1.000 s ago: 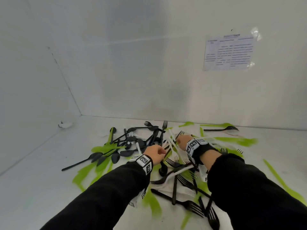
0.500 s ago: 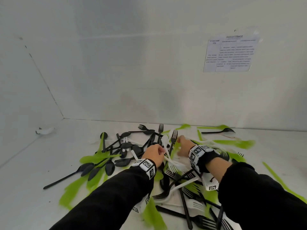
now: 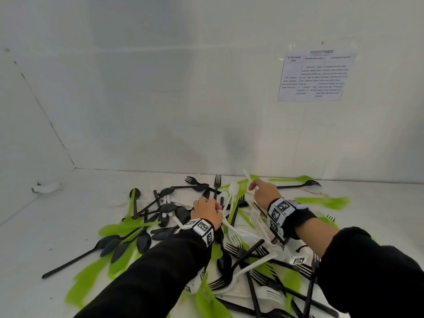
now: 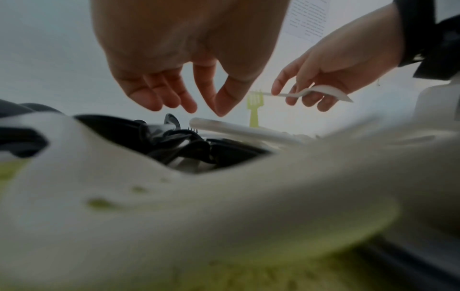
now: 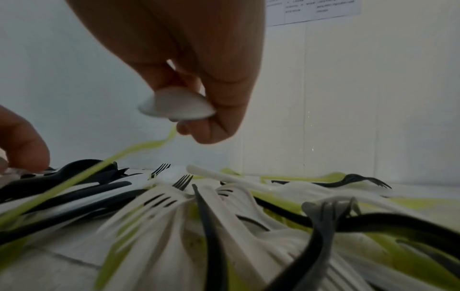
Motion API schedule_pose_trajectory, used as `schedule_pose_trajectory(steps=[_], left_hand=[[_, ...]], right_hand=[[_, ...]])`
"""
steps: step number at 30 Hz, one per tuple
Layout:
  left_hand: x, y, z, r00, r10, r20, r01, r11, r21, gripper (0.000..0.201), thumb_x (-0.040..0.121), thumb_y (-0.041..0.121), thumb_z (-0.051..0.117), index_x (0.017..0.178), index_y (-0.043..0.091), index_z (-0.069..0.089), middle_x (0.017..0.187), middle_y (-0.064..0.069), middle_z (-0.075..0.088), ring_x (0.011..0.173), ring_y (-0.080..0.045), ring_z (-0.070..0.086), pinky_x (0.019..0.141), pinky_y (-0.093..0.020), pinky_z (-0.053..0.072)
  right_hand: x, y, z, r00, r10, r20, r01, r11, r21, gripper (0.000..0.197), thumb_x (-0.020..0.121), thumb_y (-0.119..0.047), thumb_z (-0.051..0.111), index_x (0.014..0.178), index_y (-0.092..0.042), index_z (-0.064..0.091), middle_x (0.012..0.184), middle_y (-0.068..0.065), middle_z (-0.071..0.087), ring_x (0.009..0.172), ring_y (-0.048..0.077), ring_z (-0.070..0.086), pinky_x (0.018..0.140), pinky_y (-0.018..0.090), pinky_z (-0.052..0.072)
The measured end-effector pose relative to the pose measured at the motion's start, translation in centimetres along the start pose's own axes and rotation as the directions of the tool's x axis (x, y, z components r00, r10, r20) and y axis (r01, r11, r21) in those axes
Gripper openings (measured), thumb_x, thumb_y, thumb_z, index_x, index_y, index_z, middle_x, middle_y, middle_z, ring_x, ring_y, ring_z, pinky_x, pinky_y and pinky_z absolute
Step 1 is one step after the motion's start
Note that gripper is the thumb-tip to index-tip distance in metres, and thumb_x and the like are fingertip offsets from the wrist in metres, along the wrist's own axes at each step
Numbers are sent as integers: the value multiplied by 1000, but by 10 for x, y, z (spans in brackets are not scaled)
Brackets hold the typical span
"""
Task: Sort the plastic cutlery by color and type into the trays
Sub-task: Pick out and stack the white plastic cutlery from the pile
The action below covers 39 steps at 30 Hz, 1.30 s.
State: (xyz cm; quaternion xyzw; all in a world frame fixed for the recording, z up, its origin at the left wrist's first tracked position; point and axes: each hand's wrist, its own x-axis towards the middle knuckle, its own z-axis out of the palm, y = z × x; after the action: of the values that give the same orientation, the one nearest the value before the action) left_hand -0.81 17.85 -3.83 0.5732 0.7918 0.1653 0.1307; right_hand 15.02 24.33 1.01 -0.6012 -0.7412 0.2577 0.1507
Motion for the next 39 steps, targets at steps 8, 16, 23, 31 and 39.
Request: schedule_pose_trajectory(steps=[8, 16, 23, 31, 39], left_hand=[[24, 32, -3, 990, 47, 131, -74, 976, 205, 30, 95, 22, 39, 122, 20, 53, 129, -4, 53, 124, -24, 45, 103, -41, 30], [45, 49, 12, 982, -10, 189, -69, 910, 408, 35, 97, 18, 36, 130, 15, 47, 137, -7, 48, 129, -25, 41, 107, -42, 26], [49, 50, 13, 970, -58, 234, -33, 930, 367, 38, 90, 31, 53, 123, 13, 52, 130, -8, 53, 123, -27, 47, 103, -42, 31], [39, 54, 10, 997, -57, 49, 55, 998, 39, 35, 94, 25, 42, 126, 12, 40, 123, -10, 58, 118, -29, 51, 101, -41, 30], [39, 48, -16, 981, -171, -95, 103, 866, -489, 23, 94, 18, 38, 110, 21, 54, 103, -1, 65, 104, -24, 57, 89, -33, 31]], right_hand=[[5, 3, 4, 981, -148, -127, 181, 933, 312, 51, 84, 14, 34, 115, -11, 65, 105, 6, 62, 98, 16, 52, 81, 11, 34], [11, 16, 7, 941, -187, -283, 269, 919, 287, 22, 86, -5, 61, 105, -11, 70, 85, -4, 59, 61, -6, 42, 72, 11, 32], [17, 21, -4, 956, -109, -274, 162, 971, 179, 29, 94, -31, 53, 113, -13, 65, 88, -1, 50, 85, 12, 46, 81, 21, 35], [21, 13, -6, 953, -26, -303, 105, 963, 249, 28, 97, -22, 46, 107, -1, 62, 106, 16, 59, 102, 28, 53, 83, 25, 34], [24, -21, 4, 980, 91, -175, -22, 933, 359, 31, 100, -19, 36, 118, 1, 51, 114, 22, 61, 108, 35, 55, 86, 33, 41]])
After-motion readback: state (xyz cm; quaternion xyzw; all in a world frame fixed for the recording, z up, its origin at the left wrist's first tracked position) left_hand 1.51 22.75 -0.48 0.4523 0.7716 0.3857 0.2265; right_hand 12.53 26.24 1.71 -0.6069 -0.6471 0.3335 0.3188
